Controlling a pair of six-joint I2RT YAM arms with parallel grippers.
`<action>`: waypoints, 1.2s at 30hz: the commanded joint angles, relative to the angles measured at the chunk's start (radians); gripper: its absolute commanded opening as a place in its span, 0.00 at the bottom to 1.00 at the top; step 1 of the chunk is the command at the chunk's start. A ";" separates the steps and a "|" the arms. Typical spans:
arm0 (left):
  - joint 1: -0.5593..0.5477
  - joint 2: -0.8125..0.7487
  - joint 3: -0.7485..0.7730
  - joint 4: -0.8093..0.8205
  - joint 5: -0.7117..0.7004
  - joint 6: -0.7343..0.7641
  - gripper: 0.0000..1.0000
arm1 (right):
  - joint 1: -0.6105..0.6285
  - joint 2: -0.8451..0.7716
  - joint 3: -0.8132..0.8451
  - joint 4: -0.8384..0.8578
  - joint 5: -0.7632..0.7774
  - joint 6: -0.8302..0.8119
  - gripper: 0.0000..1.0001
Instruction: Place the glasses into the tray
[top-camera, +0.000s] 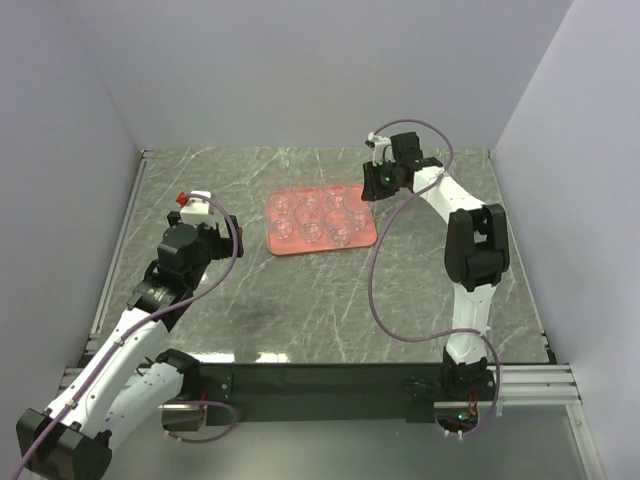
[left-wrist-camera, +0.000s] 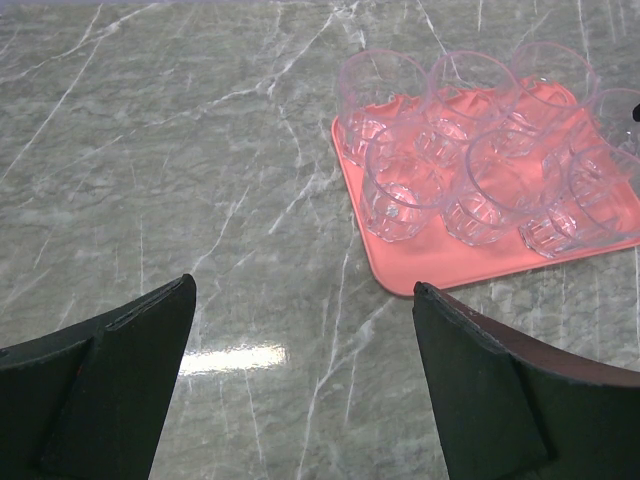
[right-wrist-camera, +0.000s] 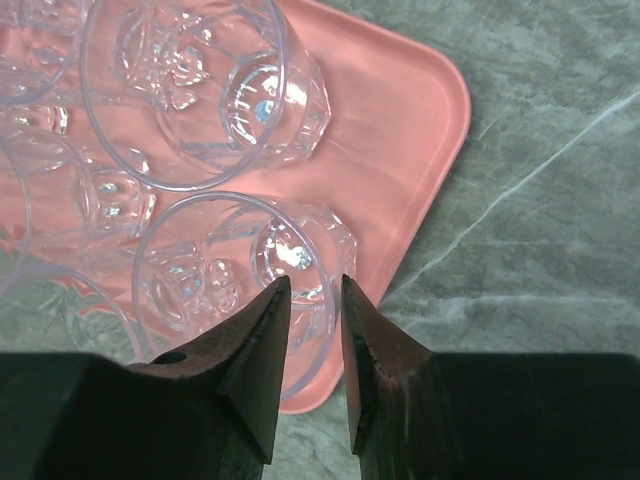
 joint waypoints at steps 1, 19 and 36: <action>0.003 -0.019 0.008 0.037 0.006 0.000 0.96 | 0.006 -0.083 -0.009 0.028 0.006 -0.018 0.35; 0.005 -0.036 -0.003 0.038 -0.016 -0.008 0.96 | -0.007 -0.427 -0.199 0.054 0.140 -0.137 0.63; 0.003 -0.038 -0.011 0.028 -0.088 -0.008 0.98 | -0.319 -0.979 -0.593 0.099 0.051 -0.051 0.74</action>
